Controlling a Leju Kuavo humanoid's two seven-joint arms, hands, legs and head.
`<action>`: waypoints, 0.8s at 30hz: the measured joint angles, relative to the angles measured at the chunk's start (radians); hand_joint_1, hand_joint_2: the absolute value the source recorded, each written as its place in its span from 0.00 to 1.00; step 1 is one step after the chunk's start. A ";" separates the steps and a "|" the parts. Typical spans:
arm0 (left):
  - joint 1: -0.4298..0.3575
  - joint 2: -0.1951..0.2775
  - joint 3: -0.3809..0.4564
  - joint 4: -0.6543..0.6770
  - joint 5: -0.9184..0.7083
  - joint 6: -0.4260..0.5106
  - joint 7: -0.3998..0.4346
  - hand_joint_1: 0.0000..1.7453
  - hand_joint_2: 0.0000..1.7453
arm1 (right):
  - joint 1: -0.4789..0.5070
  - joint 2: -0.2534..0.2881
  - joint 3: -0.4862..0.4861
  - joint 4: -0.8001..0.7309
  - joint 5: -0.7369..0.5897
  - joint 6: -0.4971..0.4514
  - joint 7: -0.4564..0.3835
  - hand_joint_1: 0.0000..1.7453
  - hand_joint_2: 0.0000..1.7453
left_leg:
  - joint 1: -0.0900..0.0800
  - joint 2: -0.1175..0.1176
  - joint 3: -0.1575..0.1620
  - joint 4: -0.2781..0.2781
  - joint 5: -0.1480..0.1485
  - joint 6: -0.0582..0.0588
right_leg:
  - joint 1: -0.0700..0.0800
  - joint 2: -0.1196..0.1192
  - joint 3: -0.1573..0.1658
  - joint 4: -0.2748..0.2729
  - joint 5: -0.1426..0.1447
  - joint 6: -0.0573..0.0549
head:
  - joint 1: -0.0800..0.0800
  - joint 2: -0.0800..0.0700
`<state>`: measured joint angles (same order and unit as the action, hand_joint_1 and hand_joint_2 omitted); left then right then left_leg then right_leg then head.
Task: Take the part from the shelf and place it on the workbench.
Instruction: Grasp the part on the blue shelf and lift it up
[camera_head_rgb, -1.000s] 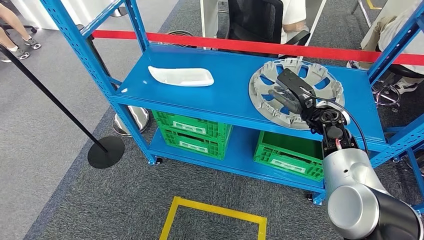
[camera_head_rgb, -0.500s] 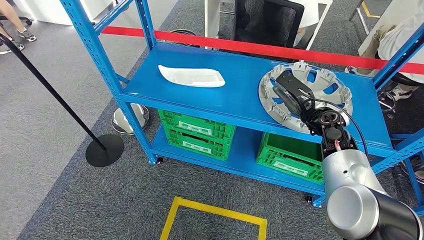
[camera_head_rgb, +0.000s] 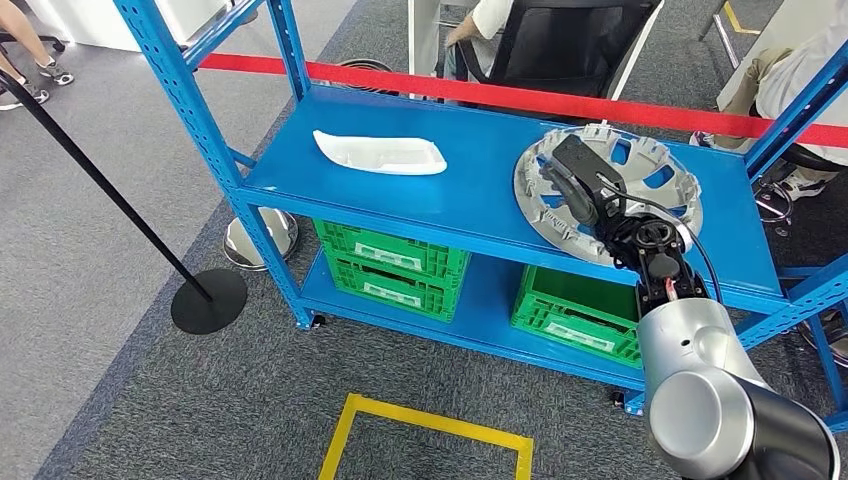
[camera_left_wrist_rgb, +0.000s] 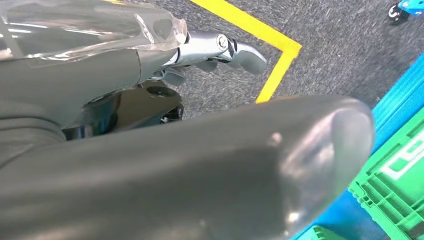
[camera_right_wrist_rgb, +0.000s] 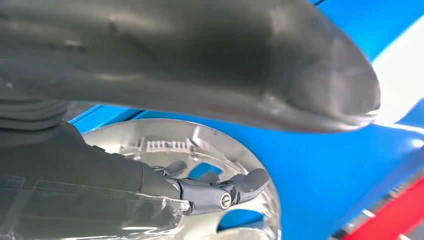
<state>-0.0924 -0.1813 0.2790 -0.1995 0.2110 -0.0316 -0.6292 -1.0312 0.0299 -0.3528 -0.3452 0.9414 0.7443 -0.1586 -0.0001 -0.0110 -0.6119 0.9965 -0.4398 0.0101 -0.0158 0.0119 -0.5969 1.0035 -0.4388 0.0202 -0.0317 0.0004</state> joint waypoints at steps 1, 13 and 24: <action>-0.001 0.000 0.001 0.000 0.000 -0.003 -0.001 0.00 0.00 | -0.003 0.000 -0.001 0.001 -0.003 0.000 -0.002 0.00 0.00 | 0.000 0.000 0.000 0.000 0.000 0.000 | 0.000 0.000 0.000 0.000 0.000 0.000 | 0.000 0.000; -0.036 -0.007 -0.002 0.000 -0.042 -0.013 0.066 0.00 0.00 | -0.009 -0.058 -0.007 0.002 0.057 0.000 -0.020 0.00 0.00 | 0.000 0.000 0.001 0.000 0.000 0.000 | -0.001 0.000 0.001 0.000 0.000 0.000 | 0.000 0.000; -0.044 -0.018 -0.006 0.000 -0.032 -0.004 0.013 0.00 0.00 | -0.049 -0.076 0.270 0.001 0.545 0.000 0.280 0.00 0.00 | 0.000 0.000 0.001 -0.001 0.000 0.000 | 0.001 0.000 0.001 0.001 0.000 0.000 | 0.000 0.000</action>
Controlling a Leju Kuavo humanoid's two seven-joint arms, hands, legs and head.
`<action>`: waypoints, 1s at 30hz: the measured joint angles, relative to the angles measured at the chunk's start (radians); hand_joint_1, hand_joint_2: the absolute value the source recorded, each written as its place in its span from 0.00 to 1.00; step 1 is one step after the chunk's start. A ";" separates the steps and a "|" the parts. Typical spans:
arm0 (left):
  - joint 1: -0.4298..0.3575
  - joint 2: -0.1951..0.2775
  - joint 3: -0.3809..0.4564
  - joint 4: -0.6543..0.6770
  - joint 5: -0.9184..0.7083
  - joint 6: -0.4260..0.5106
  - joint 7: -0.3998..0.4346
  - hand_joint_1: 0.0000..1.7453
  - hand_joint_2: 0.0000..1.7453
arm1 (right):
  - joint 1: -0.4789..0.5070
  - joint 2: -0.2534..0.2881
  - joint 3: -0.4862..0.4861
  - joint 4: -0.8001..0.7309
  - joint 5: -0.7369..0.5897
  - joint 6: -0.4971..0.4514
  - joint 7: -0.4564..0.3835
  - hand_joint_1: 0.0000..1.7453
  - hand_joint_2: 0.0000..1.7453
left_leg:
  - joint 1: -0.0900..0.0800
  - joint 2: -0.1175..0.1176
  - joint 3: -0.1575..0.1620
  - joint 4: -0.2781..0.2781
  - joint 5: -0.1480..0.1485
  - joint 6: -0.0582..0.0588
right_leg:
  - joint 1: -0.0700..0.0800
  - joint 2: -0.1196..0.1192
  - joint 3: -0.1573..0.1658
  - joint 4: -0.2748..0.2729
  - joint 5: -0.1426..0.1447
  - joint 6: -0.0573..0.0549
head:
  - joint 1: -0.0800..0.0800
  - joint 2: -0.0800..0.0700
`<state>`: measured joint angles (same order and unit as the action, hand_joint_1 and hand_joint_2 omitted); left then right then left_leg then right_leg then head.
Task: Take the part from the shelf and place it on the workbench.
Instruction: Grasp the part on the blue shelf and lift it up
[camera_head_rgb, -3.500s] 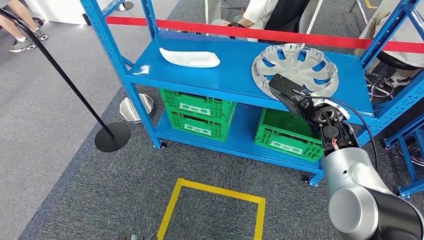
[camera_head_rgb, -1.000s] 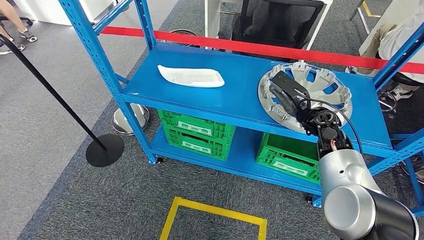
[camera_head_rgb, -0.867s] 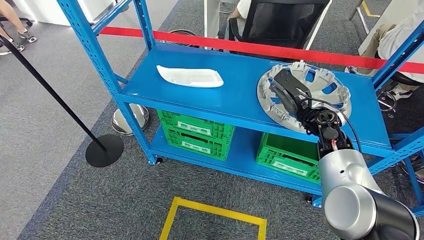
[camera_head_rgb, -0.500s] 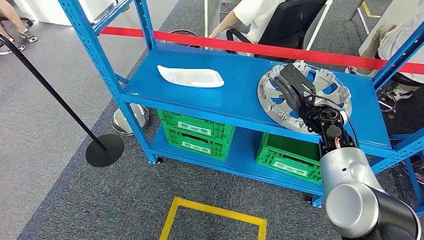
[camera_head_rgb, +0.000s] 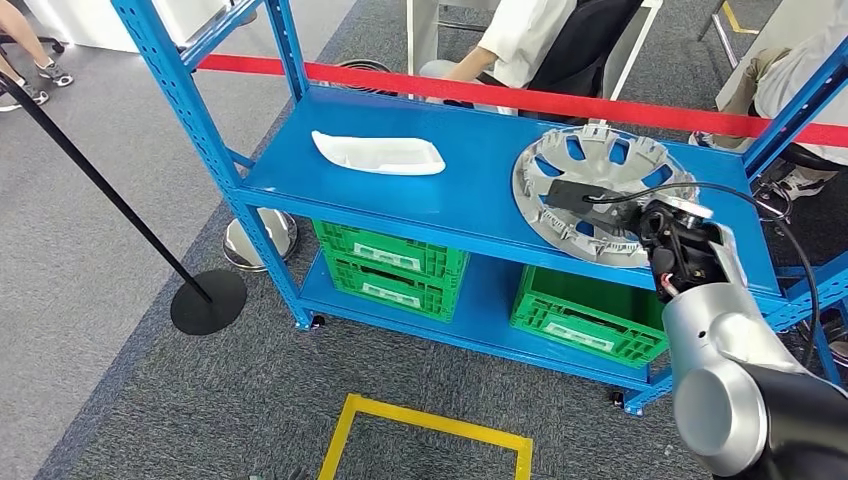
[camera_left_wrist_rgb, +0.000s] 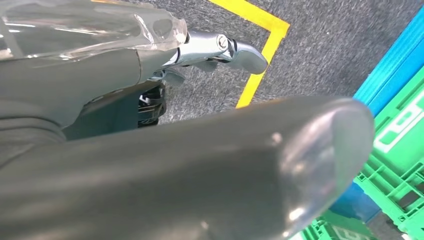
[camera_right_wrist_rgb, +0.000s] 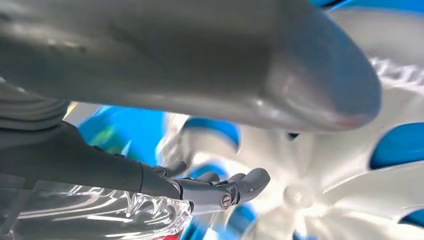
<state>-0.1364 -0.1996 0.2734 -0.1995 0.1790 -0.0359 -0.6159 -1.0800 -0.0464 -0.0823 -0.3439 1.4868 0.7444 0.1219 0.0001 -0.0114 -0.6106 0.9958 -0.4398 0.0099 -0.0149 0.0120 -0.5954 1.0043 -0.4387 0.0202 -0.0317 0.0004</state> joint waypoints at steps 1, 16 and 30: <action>0.001 0.000 0.001 0.000 0.003 0.000 -0.005 0.00 0.00 | -0.008 0.008 0.043 0.000 0.032 0.000 0.012 0.00 0.00 | 0.000 0.000 0.000 0.000 0.000 0.000 | 0.000 0.000 0.000 0.000 0.000 0.000 | 0.000 0.000; 0.039 -0.001 0.039 0.000 0.057 0.008 -0.021 0.00 0.00 | -0.054 0.128 0.287 0.000 0.020 0.000 0.029 0.00 0.00 | 0.001 -0.005 0.001 0.000 0.000 0.000 | 0.001 -0.006 0.003 0.000 -0.001 -0.001 | 0.000 0.000; 0.042 0.002 0.050 0.000 0.047 0.004 -0.021 0.00 0.00 | -0.073 0.135 0.225 0.000 -0.051 0.000 0.024 0.00 1.00 | 0.001 -0.006 0.001 0.000 0.000 0.000 | 0.001 -0.007 0.003 0.000 -0.001 -0.001 | 0.000 0.000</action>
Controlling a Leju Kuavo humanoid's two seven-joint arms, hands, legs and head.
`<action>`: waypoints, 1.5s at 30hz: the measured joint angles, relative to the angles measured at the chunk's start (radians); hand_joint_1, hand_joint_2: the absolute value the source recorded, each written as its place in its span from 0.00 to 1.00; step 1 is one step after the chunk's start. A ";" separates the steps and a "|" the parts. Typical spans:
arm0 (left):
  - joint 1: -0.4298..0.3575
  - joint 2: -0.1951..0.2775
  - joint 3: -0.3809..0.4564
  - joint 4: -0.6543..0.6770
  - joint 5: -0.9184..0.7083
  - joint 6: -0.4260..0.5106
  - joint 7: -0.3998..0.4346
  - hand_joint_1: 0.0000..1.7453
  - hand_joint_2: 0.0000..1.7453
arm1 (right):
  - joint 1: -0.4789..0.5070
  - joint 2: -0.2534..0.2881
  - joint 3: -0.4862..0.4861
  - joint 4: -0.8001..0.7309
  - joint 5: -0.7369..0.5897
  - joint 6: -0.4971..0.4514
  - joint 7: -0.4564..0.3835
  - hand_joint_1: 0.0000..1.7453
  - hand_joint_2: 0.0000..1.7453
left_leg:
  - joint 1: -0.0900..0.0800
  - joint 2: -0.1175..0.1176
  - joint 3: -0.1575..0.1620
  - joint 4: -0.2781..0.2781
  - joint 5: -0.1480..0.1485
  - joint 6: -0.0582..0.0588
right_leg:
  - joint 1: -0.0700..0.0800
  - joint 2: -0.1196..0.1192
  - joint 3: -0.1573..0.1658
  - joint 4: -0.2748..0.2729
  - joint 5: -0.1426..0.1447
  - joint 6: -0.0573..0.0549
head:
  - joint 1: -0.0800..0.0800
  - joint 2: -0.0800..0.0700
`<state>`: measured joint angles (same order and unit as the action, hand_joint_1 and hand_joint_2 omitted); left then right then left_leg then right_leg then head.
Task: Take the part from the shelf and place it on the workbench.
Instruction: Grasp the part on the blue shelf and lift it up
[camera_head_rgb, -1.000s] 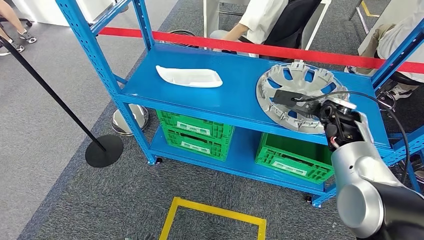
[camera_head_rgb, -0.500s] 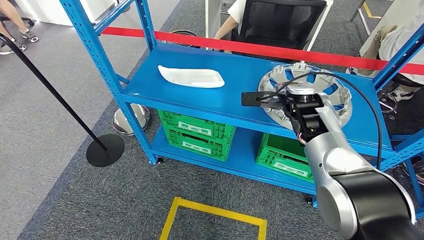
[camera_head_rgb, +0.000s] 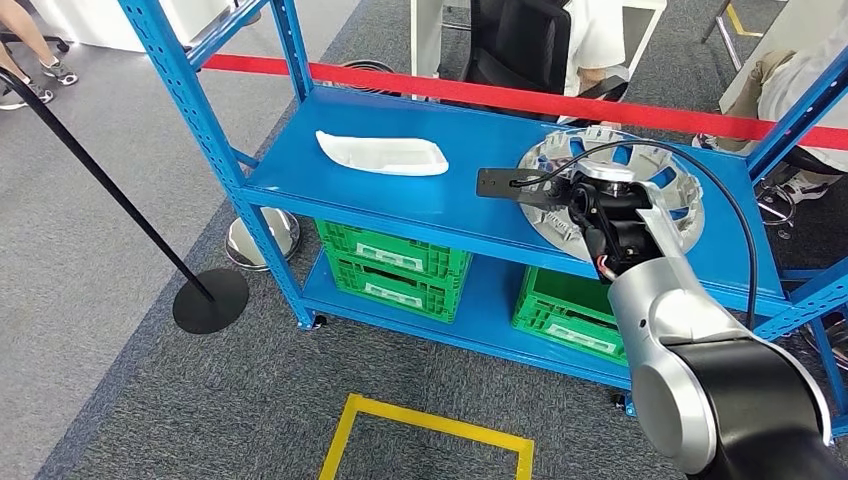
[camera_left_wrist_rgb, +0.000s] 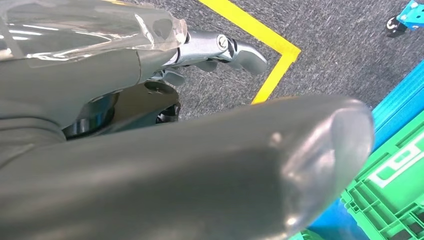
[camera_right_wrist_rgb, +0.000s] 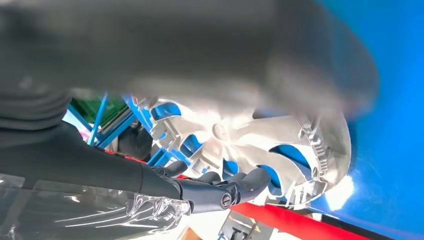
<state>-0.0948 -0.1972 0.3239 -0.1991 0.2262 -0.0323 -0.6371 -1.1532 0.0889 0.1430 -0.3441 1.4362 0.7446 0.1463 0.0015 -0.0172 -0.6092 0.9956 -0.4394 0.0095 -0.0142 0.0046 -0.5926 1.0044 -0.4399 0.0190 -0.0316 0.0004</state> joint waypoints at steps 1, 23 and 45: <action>-0.001 0.000 0.000 0.000 0.000 0.000 0.000 0.00 0.00 | -0.002 0.000 -0.004 0.000 -0.003 0.000 0.000 0.00 1.00 | 0.000 0.000 0.000 0.000 0.000 0.000 | 0.000 0.000 0.000 0.000 0.000 0.000 | 0.000 0.000; -0.007 -0.002 0.000 0.000 -0.003 -0.003 0.000 0.00 0.00 | -0.019 -0.002 -0.044 0.000 -0.015 0.000 -0.009 0.00 1.00 | 0.000 0.000 0.000 0.000 0.000 0.000 | 0.000 0.000 0.000 0.000 0.000 0.000 | 0.000 0.000; -0.014 -0.006 0.000 0.000 -0.014 -0.007 0.003 0.00 0.00 | 0.068 -0.009 -0.091 0.001 -0.064 0.000 -0.025 0.00 1.00 | 0.000 0.000 0.001 0.000 0.000 0.000 | 0.000 0.000 0.000 0.000 0.000 0.000 | 0.000 0.000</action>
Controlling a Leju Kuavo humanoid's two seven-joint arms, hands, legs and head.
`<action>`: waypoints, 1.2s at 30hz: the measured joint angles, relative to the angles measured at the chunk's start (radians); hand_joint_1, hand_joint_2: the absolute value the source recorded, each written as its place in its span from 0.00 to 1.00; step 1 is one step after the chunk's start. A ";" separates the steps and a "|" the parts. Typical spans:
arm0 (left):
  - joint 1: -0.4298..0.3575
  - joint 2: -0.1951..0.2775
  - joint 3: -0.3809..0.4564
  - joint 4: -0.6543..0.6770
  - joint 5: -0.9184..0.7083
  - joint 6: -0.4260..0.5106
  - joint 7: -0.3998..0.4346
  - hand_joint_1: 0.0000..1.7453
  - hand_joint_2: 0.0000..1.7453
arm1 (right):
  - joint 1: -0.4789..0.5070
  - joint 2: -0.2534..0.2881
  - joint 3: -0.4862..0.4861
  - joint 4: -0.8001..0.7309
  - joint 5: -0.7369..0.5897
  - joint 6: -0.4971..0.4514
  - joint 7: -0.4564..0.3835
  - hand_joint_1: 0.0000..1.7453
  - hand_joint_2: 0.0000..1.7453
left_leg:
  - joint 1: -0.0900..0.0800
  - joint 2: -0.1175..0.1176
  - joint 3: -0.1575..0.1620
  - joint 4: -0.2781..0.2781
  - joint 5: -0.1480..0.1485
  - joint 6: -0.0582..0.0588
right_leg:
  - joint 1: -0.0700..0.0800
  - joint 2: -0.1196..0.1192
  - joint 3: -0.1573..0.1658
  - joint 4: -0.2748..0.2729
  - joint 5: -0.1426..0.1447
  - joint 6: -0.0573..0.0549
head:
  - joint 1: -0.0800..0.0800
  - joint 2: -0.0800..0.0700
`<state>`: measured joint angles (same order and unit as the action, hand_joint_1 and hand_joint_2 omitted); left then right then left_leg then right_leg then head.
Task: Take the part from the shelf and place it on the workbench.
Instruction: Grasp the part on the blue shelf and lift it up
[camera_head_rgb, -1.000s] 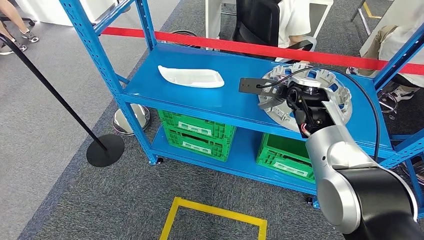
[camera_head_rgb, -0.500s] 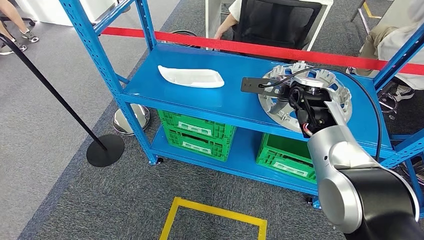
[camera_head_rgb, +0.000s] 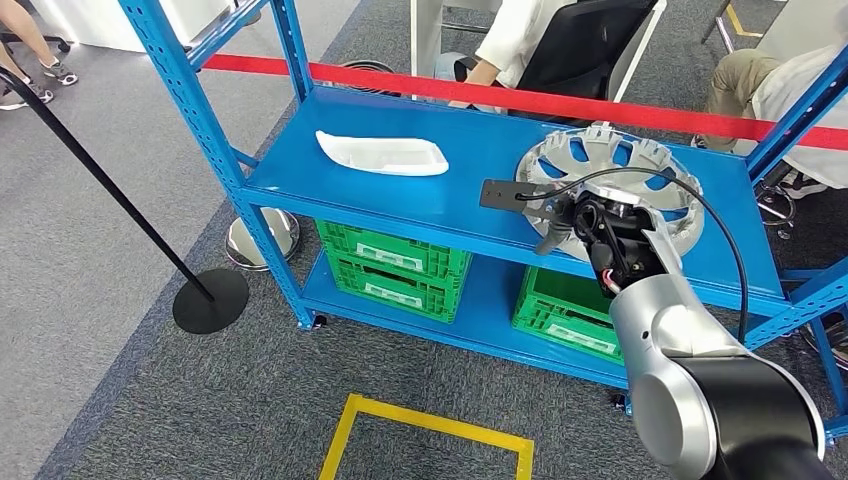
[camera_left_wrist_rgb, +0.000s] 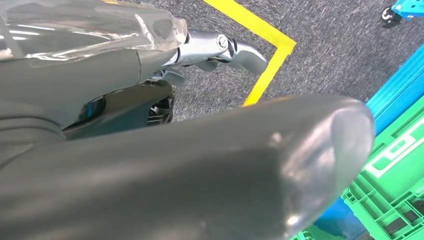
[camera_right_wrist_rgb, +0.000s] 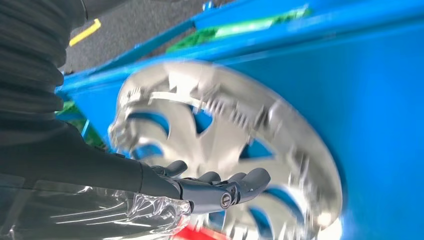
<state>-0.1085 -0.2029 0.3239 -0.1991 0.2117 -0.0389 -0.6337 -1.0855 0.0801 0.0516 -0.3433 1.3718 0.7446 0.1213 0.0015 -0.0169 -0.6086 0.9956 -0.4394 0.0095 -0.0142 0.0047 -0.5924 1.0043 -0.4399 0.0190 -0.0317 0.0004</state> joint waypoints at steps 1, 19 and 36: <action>0.000 0.000 0.000 0.000 -0.001 0.000 0.000 0.00 0.00 | 0.009 0.000 -0.005 0.000 0.001 0.000 -0.001 0.00 1.00 | 0.000 0.000 0.000 0.000 0.000 0.000 | 0.000 0.000 0.000 0.000 0.000 0.000 | 0.000 0.000; 0.000 -0.002 0.000 0.000 -0.005 0.017 0.000 0.00 0.00 | 0.088 0.002 -0.071 0.001 -0.003 0.000 -0.016 0.00 1.00 | 0.000 0.000 0.000 0.000 0.000 0.000 | 0.000 0.000 0.000 0.000 0.000 0.000 | 0.000 0.000; 0.002 -0.002 0.000 0.000 -0.014 0.017 0.001 0.00 0.00 | 0.116 -0.002 -0.100 0.001 -0.007 0.000 -0.011 0.00 1.00 | 0.000 0.000 0.000 0.000 0.000 0.000 | 0.000 0.000 0.000 0.000 0.000 0.000 | 0.000 0.000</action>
<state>-0.1067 -0.2052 0.3239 -0.1991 0.1978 -0.0220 -0.6329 -0.9699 0.0783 -0.0480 -0.3426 1.3646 0.7446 0.1102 0.0015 -0.0167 -0.6084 0.9956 -0.4394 0.0095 -0.0142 0.0047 -0.5922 1.0043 -0.4400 0.0189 -0.0317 0.0004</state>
